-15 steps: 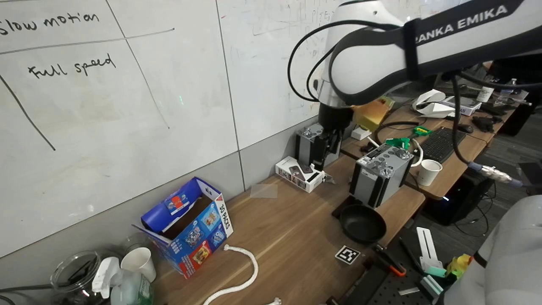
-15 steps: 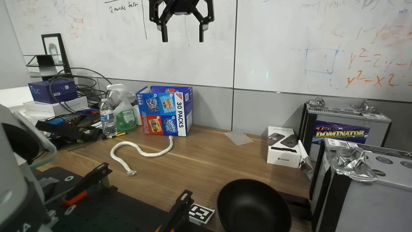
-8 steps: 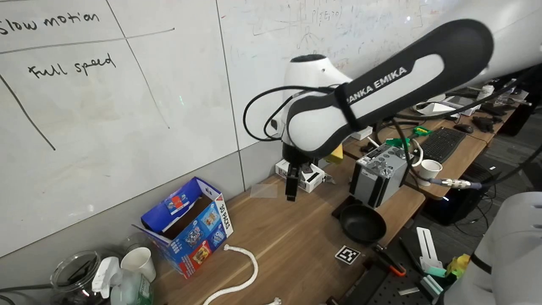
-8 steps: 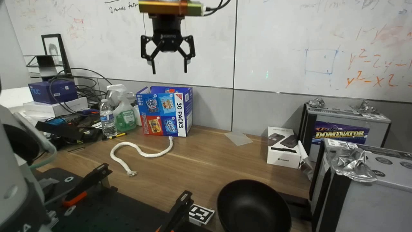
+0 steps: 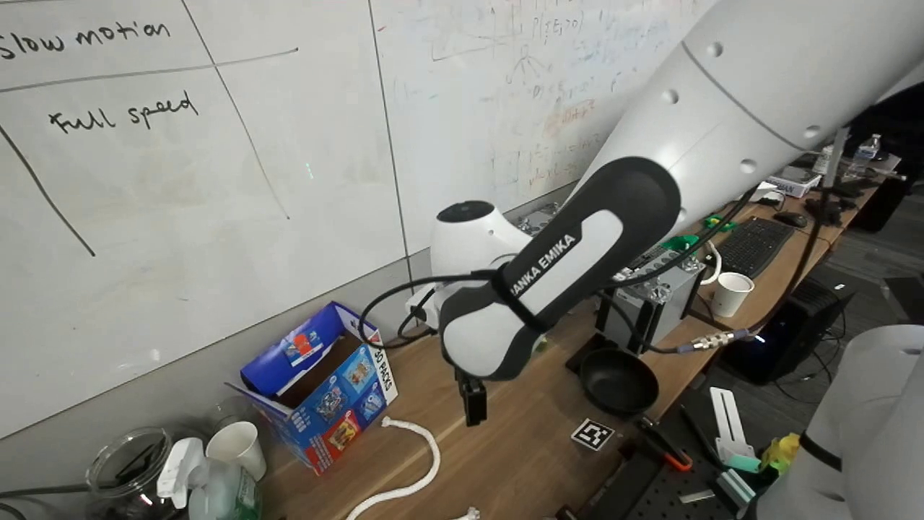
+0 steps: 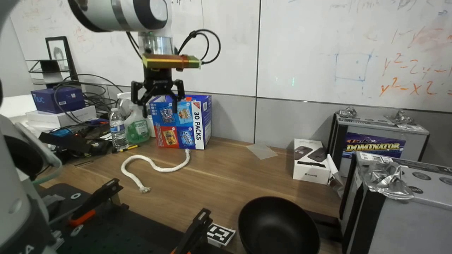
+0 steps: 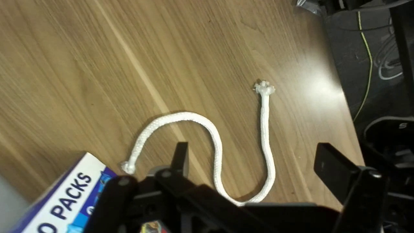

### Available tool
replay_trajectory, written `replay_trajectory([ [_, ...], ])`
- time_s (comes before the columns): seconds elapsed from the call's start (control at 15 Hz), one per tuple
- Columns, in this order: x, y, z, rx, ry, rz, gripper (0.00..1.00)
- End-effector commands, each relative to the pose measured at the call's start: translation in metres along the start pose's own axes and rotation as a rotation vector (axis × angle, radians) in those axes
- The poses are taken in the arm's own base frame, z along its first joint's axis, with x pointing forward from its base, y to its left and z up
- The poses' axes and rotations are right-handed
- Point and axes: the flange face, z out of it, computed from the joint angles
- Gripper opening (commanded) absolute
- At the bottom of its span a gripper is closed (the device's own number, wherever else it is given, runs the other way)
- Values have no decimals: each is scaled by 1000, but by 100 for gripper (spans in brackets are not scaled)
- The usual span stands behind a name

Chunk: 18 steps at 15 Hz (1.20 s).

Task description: Pick up the rope from the table, put it in the box and move the box to the right

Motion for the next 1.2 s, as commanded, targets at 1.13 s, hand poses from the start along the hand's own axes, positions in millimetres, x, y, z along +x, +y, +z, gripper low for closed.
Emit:
replay_trajectory([
  [1.13, 126, -17, 195, -56, 32, -220, 100],
])
